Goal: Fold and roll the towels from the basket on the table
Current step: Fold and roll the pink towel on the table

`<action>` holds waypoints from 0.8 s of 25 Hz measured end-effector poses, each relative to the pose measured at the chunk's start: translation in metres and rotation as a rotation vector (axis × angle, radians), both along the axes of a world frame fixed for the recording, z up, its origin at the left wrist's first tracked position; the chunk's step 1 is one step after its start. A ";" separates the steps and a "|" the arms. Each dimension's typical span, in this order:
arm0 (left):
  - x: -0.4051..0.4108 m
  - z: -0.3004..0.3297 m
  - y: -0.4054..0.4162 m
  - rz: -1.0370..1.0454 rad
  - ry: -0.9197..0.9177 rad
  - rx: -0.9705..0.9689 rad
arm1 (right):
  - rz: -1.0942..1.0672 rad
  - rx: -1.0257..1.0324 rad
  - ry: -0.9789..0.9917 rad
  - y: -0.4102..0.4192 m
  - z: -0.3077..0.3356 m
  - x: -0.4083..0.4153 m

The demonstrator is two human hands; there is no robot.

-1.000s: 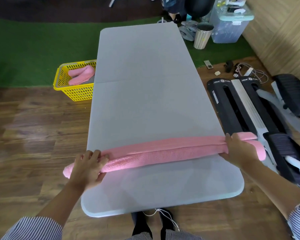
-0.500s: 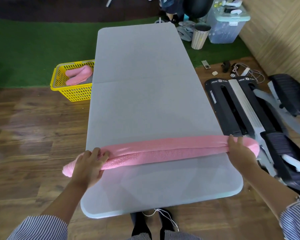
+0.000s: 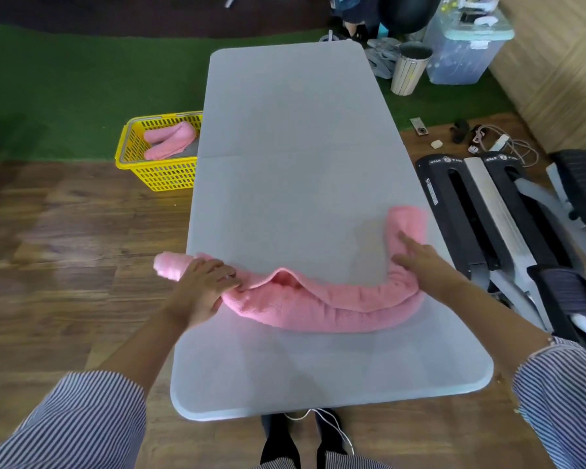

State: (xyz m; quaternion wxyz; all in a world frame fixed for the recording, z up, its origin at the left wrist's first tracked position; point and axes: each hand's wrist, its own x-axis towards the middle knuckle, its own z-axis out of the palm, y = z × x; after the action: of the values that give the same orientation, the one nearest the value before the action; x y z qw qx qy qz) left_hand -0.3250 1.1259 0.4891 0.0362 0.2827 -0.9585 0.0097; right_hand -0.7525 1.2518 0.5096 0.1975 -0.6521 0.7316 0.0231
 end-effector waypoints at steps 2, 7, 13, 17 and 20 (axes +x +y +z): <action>-0.007 -0.003 -0.003 -0.040 0.009 0.028 | 0.161 -0.035 0.087 -0.017 -0.006 0.018; 0.018 -0.006 -0.011 -0.113 0.012 0.040 | -0.068 -0.186 -0.104 -0.024 -0.007 0.048; 0.015 -0.005 -0.011 -0.042 0.049 -0.078 | -0.721 0.065 -0.120 -0.032 -0.011 0.058; -0.013 0.002 -0.011 -0.210 0.170 0.071 | -0.313 -0.012 -0.260 -0.063 0.001 0.088; -0.040 0.002 0.004 -0.251 0.196 0.194 | -0.017 0.103 -0.437 -0.084 0.002 0.142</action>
State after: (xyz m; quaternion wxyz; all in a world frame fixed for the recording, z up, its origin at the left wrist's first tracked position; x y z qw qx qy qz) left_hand -0.3645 1.1295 0.4909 0.1027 0.1628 -0.9746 -0.1148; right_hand -0.6101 1.1682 0.5120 0.3847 -0.6244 0.6747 -0.0830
